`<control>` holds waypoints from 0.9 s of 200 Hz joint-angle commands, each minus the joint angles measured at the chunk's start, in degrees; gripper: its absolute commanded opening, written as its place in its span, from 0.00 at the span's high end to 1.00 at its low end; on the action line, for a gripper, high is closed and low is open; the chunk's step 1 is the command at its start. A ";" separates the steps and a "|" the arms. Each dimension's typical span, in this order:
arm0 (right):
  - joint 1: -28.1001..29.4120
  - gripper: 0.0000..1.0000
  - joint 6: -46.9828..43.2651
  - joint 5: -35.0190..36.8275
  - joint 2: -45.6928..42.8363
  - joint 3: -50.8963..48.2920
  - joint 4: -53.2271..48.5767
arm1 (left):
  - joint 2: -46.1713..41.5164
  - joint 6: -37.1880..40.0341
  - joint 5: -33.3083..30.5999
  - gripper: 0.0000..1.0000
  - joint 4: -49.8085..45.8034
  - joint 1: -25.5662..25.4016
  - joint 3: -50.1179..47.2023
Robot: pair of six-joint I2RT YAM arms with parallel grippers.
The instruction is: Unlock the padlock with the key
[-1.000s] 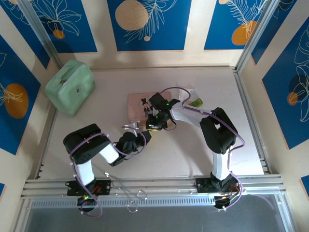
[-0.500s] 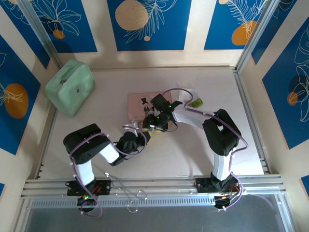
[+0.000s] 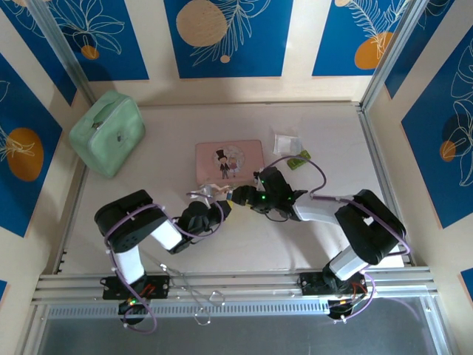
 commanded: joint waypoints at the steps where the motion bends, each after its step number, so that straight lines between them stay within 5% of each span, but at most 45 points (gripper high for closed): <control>1: -0.58 0.32 3.00 -3.23 1.88 -1.40 13.31 | -0.65 -2.38 0.82 1.00 2.14 0.29 0.47; 180: -0.49 0.43 6.31 -6.23 11.34 0.82 15.75 | 0.16 -4.28 0.58 1.00 5.96 0.96 -0.72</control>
